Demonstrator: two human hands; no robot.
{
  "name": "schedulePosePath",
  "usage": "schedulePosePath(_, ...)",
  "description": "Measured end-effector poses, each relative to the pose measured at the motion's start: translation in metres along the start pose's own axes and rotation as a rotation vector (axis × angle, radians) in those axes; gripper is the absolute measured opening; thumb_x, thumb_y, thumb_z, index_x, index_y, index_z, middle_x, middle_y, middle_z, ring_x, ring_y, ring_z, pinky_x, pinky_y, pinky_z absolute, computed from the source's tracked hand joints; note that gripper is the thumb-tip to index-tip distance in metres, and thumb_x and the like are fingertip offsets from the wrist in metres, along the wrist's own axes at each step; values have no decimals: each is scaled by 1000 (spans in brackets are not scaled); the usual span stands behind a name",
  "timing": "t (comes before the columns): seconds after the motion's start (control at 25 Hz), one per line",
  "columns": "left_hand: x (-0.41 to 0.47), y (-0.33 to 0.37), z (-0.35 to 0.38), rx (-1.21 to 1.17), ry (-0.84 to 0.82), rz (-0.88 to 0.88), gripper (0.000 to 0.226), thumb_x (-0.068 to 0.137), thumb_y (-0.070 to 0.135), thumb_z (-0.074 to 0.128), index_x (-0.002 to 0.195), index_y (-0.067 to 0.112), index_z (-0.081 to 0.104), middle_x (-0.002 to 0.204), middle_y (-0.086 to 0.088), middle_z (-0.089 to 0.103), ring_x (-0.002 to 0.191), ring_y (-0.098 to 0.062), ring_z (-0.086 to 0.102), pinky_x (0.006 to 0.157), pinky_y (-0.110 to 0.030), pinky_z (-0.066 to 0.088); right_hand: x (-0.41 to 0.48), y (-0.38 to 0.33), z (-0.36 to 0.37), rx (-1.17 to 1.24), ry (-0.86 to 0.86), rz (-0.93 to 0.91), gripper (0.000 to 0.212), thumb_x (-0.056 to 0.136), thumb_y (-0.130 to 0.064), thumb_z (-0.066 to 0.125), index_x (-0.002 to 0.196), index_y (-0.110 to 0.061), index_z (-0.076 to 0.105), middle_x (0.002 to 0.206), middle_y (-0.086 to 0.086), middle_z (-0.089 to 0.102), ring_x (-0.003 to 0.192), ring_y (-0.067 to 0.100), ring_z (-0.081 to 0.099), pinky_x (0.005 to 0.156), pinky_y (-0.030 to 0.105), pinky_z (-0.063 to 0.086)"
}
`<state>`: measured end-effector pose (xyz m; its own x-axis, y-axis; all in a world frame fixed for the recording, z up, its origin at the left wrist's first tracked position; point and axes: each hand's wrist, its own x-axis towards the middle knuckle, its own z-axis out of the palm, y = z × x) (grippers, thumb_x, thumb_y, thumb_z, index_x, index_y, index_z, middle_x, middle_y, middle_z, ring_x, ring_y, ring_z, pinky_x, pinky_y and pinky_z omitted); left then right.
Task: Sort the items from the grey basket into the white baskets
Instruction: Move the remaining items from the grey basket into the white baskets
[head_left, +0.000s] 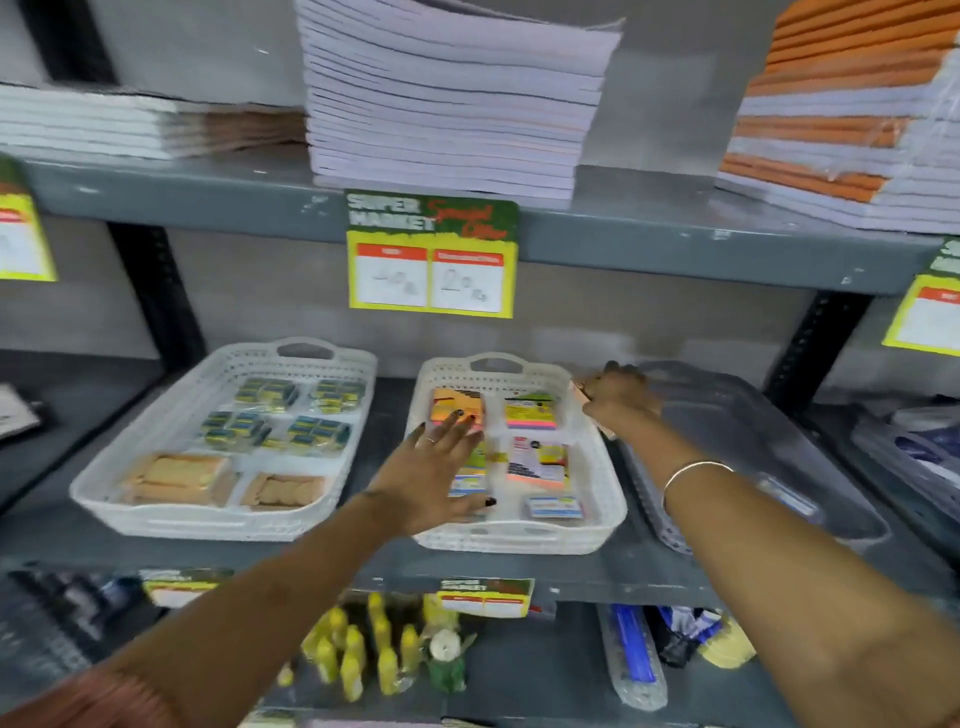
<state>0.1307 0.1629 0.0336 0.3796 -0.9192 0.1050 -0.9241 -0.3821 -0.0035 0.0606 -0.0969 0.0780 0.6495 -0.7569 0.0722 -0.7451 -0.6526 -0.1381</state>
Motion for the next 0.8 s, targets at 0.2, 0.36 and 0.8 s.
schedulePosePath(0.2, -94, -114, 1, 130, -24, -294, 122, 52, 86, -23, 148, 17, 7, 159, -3, 1, 146, -20, -3, 117, -45, 0, -21, -134, 17, 37, 15, -325, 48, 87, -38, 57, 128, -15, 48, 128, 14, 50, 120, 35, 48, 93, 40, 47)
schedulePosePath(0.36, -152, -165, 6, 87, -50, -476, 126, 47, 88, -22, 148, 18, 5, 159, -2, -1, 146, -20, -2, 117, -44, -1, -56, -225, 34, 87, -92, -620, 43, 87, -46, 51, 121, -21, 59, 125, 13, 57, 116, 34, 54, 94, 38, 47)
schedulePosePath(0.8, -172, -179, 13, -109, 19, -552, 133, 39, 90, -25, 147, 21, 11, 159, 0, 3, 146, -19, 2, 116, -50, 7, -119, -307, 101, -10, -385, -776, 52, 82, -51, 61, 111, -7, 59, 121, 17, 58, 114, 33, 54, 92, 39, 45)
